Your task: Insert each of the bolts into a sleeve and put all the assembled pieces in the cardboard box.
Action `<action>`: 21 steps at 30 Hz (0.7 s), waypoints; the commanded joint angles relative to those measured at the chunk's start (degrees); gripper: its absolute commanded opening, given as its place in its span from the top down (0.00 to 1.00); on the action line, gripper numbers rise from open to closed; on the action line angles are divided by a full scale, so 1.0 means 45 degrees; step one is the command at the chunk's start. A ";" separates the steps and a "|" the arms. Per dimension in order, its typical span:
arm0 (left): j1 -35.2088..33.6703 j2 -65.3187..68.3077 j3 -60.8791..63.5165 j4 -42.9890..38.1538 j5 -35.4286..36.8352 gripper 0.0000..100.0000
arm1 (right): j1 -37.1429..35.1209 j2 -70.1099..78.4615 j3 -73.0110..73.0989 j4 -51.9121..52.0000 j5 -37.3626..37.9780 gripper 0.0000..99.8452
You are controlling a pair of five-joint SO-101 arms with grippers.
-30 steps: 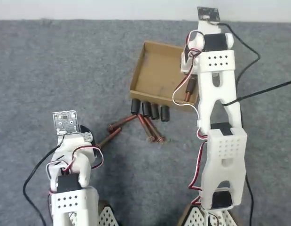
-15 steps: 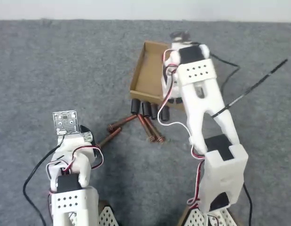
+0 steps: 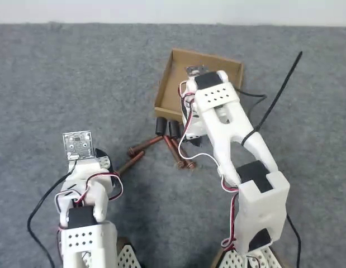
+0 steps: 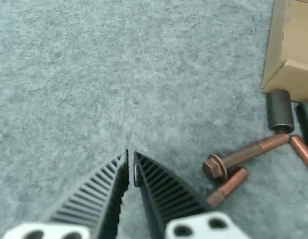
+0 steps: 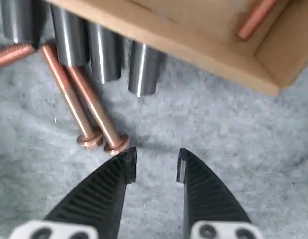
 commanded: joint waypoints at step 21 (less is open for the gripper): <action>0.0078 -0.0293 -0.0147 -0.0020 -0.0059 0.99 | -0.0713 0.0654 0.0938 -0.3565 -0.0039 0.90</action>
